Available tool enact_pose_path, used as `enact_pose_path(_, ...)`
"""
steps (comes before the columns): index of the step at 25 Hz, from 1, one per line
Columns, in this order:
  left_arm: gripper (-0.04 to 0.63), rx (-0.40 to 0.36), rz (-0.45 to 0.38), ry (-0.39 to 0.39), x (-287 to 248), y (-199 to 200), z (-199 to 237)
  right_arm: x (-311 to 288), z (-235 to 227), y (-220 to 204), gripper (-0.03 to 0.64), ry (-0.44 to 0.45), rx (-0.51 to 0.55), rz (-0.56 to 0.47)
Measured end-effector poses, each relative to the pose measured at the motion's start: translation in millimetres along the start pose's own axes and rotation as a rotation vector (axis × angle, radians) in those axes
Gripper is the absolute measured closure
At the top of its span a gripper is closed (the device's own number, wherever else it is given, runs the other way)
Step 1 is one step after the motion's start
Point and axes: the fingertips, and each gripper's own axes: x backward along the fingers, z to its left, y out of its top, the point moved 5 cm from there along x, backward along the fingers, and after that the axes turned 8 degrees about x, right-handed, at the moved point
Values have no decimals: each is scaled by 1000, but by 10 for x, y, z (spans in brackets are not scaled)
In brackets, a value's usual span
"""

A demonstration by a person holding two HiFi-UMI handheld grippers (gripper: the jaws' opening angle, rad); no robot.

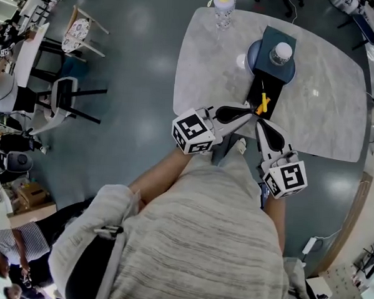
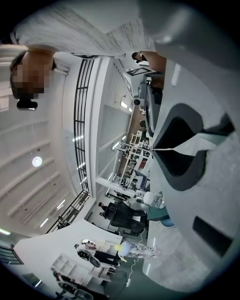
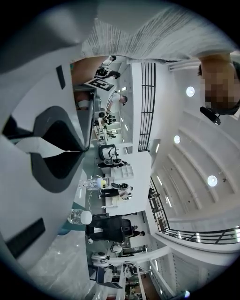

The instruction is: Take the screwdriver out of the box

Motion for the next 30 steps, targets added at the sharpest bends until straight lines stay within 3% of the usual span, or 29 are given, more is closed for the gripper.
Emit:
enact_pose_path(12,572,-70,3,50,-882,433,302,-76,-1036,142,606,52,23,-30)
enact_pose_path(18,572,-56,8,97,-1045,416,440,-122,-1371,47,606,49,4,-8)
enact_pose_path(23,572,-29,40,68,-1132,348,611,-180,-1484,-90,606,8,-39,26)
enact_pose_path(30,572,0,83,-21,-1133,388,993,-365,-1556,-266,606,-120,-106,93)
